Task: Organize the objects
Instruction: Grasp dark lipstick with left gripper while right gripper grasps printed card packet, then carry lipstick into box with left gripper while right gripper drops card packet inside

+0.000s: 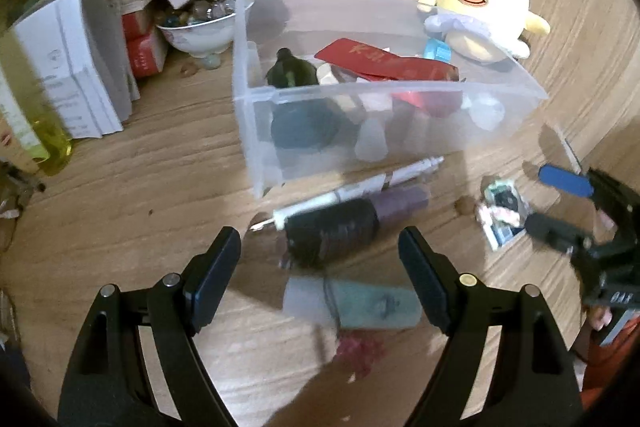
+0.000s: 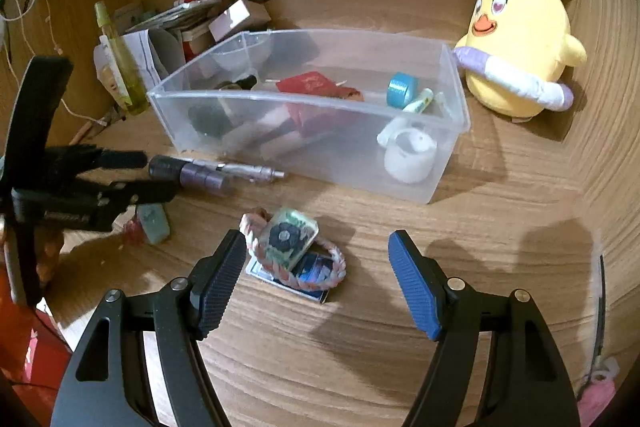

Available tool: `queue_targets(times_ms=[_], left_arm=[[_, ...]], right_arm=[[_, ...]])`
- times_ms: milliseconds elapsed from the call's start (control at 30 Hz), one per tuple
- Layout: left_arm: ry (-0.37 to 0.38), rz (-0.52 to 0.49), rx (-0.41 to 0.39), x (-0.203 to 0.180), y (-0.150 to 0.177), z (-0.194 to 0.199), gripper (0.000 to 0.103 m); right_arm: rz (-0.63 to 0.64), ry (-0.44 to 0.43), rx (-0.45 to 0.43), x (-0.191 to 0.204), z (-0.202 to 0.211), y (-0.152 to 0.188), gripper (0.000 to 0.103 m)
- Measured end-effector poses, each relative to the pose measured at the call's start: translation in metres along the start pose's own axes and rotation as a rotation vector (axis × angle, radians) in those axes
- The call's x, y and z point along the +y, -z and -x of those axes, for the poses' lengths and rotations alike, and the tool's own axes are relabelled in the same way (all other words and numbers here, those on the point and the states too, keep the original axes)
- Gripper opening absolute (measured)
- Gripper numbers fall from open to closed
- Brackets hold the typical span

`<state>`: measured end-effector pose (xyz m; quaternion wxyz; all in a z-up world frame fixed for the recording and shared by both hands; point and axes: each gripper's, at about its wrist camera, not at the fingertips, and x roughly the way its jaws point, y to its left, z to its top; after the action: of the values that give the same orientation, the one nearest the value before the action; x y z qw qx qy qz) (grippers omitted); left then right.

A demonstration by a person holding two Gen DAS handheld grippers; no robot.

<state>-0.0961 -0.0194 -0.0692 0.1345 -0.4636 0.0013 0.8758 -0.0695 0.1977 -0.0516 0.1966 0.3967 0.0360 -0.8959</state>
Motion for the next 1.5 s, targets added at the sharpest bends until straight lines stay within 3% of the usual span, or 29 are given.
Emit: queue_targets(times_ms=[167, 367, 633, 667, 700, 800, 1033, 1300, 1500], left_arm=[[0.015, -0.021, -0.017, -0.008, -0.006, -0.005, 0.08], [0.013, -0.078, -0.04, -0.021, -0.006, -0.006, 0.066], [0.029, -0.087, -0.054, -0.02, 0.003, -0.001, 0.062], [0.029, -0.088, -0.053, -0.02, 0.004, 0.0, 0.051], [0.035, -0.091, -0.043, -0.019, 0.005, 0.001, 0.048], [0.046, -0.08, -0.04, -0.015, 0.009, 0.003, 0.048], [0.051, -0.096, -0.023, -0.016, 0.009, 0.001, 0.048], [0.046, -0.155, 0.013, -0.03, 0.0, -0.016, 0.053], [0.076, -0.157, 0.002, -0.032, -0.001, -0.017, 0.051]], right_arm=[[-0.018, -0.043, 0.012, 0.001, -0.007, -0.006, 0.07], [-0.044, -0.032, 0.003, -0.003, -0.012, -0.014, 0.07], [-0.069, -0.071, 0.025, -0.008, -0.015, -0.014, 0.054], [-0.064, -0.077, 0.03, -0.006, -0.016, -0.015, 0.054], [-0.057, -0.078, 0.033, -0.004, -0.016, -0.015, 0.052], [-0.023, -0.078, 0.042, 0.004, -0.018, -0.016, 0.048], [0.023, -0.058, 0.07, 0.019, -0.024, -0.011, 0.023], [0.002, -0.047, 0.031, 0.014, -0.014, -0.012, 0.023], [-0.013, -0.048, 0.022, 0.009, -0.013, -0.013, 0.023]])
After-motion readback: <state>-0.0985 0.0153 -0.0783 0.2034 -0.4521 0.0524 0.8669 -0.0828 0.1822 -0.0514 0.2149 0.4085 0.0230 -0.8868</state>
